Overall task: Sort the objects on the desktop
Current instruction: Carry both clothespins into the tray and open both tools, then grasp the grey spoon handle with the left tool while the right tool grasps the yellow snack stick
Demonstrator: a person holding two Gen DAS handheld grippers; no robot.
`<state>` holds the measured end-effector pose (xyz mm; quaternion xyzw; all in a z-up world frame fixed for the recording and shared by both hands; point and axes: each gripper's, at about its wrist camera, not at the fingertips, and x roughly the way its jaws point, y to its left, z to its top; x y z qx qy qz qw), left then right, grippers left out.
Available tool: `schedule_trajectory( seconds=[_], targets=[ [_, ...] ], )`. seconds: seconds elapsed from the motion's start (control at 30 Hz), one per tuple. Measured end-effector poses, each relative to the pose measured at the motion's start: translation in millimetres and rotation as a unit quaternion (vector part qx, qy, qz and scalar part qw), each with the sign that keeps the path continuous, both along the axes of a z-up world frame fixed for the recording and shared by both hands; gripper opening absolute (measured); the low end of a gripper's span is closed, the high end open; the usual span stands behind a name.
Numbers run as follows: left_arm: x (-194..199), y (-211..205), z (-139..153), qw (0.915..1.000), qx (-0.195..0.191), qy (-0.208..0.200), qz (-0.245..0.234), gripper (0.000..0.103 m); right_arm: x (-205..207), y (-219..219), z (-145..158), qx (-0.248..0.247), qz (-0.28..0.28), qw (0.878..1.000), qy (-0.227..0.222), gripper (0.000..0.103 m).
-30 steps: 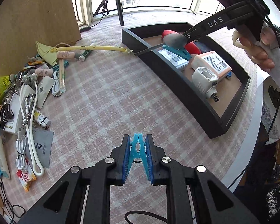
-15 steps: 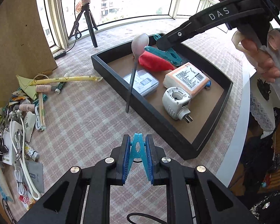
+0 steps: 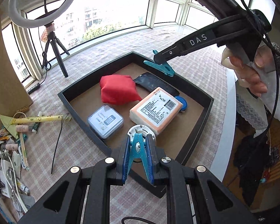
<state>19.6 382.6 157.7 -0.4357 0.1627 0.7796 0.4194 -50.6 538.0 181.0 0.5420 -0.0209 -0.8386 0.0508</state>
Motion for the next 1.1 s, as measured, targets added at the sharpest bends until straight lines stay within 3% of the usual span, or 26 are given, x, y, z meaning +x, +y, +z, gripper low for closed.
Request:
schedule_trajectory(
  seconds=[0.1, 0.4, 0.43, 0.47, 0.5, 0.53, 0.57, 1.1],
  targets=[
    [5, 20, 1, 0.9998, -0.002, 0.008, -0.016, 0.016, 3, 15, -6, 0.030, -0.018, 0.999, -0.003, 0.011],
    [17, 61, 3, 0.9983, -0.009, 0.019, -0.054, 0.018, 9, 52, -23, 0.044, -0.065, 0.997, -0.021, 0.012],
    [17, 64, 1, 0.9982, -0.015, 0.014, -0.056, 0.035, 9, 54, -24, 0.044, -0.069, 0.996, -0.020, 0.014],
    [17, 65, 0, 0.9983, -0.018, 0.014, -0.053, 0.046, 9, 56, -25, 0.044, -0.073, 0.996, -0.021, 0.020],
    [17, 65, 1, 0.9985, -0.014, 0.021, -0.048, 0.058, 8, 57, -26, 0.045, -0.078, 0.996, -0.023, 0.035],
    [18, 64, 1, 0.9985, -0.012, 0.027, -0.046, 0.059, 8, 58, -26, 0.047, -0.082, 0.995, -0.021, 0.047],
    [18, 63, 1, 0.9984, -0.012, 0.029, -0.046, 0.059, 8, 57, -26, 0.049, -0.083, 0.995, -0.018, 0.049],
    [-18, 10, -9, 0.9989, -0.027, 0.027, 0.025, 0.058, -21, -1, -27, 0.035, -0.005, 0.999, -0.013, 0.049]
  ],
)
